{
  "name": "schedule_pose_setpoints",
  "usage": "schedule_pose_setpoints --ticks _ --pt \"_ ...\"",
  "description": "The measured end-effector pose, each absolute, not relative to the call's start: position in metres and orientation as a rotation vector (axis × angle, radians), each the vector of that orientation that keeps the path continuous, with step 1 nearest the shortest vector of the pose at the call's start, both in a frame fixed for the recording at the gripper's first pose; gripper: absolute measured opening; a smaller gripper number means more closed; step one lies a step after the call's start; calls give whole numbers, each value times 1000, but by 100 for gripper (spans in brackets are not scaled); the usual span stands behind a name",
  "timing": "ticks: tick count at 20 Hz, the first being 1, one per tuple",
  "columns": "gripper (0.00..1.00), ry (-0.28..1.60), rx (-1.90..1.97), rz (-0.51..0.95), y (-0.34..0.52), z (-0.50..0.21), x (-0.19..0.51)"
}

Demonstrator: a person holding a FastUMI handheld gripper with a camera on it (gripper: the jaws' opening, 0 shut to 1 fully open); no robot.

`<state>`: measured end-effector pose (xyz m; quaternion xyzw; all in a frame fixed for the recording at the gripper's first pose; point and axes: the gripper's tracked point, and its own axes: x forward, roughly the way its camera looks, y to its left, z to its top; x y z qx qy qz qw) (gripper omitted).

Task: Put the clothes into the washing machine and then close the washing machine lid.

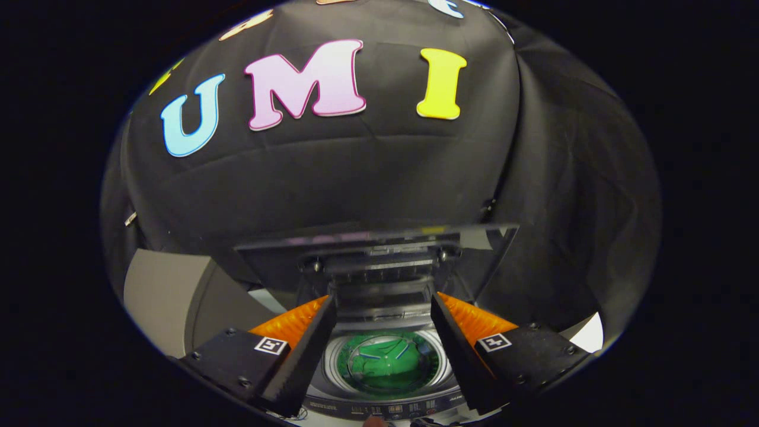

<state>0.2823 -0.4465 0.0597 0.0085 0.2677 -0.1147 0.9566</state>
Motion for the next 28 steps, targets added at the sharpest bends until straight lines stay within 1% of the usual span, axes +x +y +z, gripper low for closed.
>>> schedule_pose_setpoints --ticks 5,9,13,17,22,28 --pt "100 474 39 -231 -450 99 332" --pt "100 496 58 -225 -456 84 372" --pt "100 565 44 -235 -459 55 389" --pt "100 587 -10 -228 -455 39 387" --pt "100 521 -31 -241 -458 44 365" --pt "100 503 -38 -252 -454 40 325"
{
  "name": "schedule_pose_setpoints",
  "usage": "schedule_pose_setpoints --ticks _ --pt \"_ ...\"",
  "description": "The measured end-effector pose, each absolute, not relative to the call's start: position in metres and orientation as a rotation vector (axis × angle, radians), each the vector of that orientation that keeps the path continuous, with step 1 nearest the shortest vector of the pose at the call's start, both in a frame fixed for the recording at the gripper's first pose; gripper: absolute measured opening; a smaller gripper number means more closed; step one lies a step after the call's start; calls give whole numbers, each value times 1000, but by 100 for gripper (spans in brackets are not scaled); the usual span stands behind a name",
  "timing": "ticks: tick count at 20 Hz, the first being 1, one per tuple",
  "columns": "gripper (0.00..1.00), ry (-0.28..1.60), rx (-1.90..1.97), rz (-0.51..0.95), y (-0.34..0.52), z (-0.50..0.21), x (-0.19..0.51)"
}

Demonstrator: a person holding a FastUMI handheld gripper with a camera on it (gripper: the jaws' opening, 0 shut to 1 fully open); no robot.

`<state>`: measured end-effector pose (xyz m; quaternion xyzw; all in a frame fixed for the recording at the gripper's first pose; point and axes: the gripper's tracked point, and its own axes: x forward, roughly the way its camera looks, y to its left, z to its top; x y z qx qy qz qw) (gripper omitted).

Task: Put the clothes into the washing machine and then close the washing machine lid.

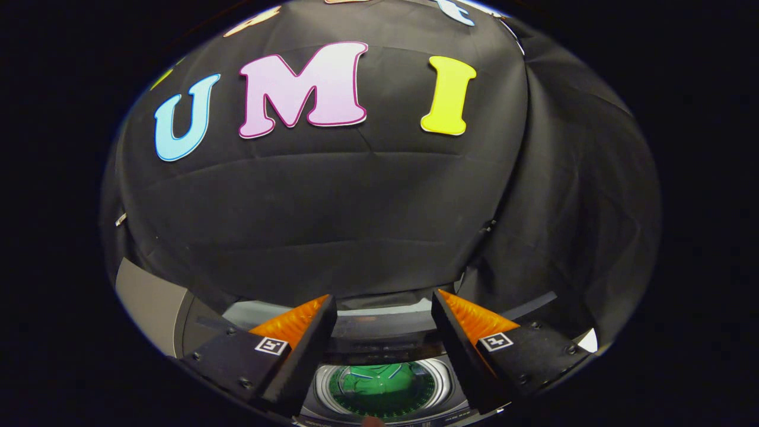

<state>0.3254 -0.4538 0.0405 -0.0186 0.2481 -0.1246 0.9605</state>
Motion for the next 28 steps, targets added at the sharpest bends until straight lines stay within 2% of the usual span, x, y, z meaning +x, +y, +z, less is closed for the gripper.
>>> schedule_pose_setpoints --ticks 19,28 --pt "100 588 -22 -233 -445 -2 269" --pt "100 781 19 -214 -433 -92 221"
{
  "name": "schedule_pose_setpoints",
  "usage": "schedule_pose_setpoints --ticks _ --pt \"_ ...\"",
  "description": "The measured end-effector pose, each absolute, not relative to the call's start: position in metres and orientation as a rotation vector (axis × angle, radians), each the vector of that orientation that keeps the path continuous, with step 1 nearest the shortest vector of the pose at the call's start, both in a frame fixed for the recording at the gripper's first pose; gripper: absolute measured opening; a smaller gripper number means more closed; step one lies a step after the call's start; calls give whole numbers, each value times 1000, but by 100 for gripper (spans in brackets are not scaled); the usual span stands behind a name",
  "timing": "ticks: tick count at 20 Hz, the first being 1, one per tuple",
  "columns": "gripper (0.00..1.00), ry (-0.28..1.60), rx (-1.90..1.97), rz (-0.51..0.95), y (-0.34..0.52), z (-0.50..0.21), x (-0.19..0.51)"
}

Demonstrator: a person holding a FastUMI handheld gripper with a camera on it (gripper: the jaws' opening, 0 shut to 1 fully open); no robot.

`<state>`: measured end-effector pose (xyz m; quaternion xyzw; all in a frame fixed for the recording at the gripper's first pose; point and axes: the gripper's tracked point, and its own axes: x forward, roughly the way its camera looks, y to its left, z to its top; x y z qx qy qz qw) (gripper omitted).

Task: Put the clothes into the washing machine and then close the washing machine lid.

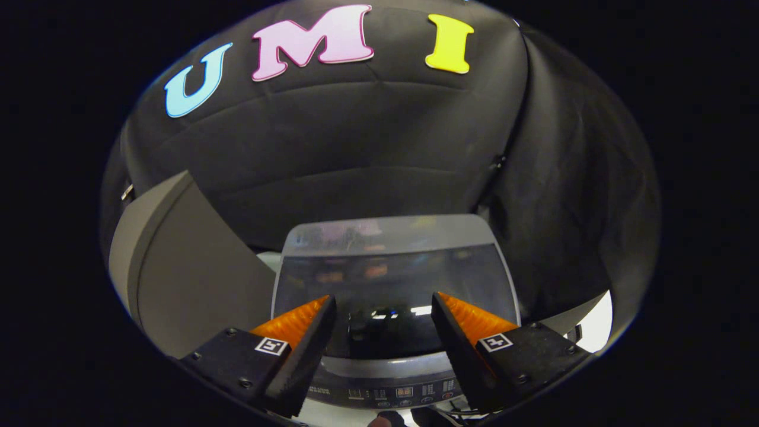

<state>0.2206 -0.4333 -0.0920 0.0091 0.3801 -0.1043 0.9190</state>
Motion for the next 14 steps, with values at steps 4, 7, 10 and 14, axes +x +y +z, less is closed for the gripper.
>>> schedule_pose_setpoints --ticks 4,7,10,14 --pt "100 825 27 -224 -436 -111 211" --pt "100 852 29 -230 -439 -123 206" --pt "100 896 33 -243 -444 -135 192" --pt "100 841 58 -244 -446 -111 192"
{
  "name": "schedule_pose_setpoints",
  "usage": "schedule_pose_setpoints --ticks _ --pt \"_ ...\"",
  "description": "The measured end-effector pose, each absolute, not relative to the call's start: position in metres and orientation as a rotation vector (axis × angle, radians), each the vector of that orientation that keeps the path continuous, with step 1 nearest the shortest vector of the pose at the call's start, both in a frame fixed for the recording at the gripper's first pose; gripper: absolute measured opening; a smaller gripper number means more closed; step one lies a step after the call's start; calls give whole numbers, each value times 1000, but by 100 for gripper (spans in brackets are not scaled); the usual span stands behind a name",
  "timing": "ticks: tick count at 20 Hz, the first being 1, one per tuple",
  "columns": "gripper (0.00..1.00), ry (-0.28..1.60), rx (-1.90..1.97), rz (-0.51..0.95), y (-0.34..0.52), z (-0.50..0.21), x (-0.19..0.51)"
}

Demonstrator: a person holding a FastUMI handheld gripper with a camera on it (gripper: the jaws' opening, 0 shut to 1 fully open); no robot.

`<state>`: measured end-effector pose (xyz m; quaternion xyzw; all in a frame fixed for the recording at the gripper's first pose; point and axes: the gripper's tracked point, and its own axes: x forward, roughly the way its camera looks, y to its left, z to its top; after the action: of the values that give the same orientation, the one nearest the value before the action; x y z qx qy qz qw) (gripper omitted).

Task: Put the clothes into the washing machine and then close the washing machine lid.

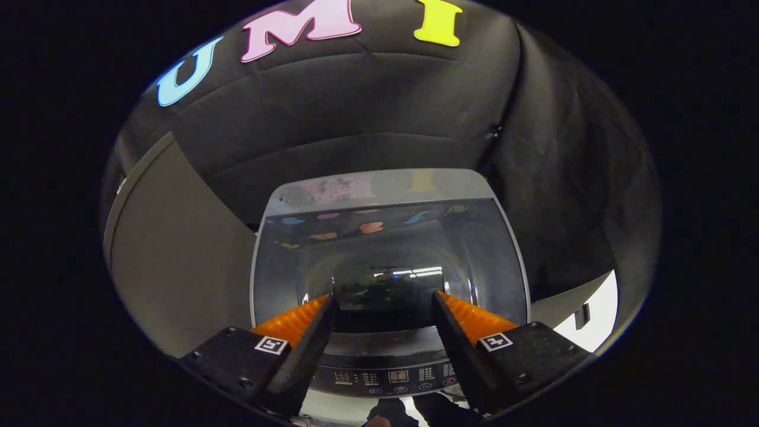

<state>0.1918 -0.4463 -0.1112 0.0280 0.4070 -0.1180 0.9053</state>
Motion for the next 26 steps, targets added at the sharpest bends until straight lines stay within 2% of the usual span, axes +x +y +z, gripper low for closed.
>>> schedule_pose_setpoints --ticks 8,15,26 --pt "100 433 20 -179 -428 46 209" --pt "100 119 -5 -98 -395 164 182" --pt "99 -109 -50 -65 -384 238 147"
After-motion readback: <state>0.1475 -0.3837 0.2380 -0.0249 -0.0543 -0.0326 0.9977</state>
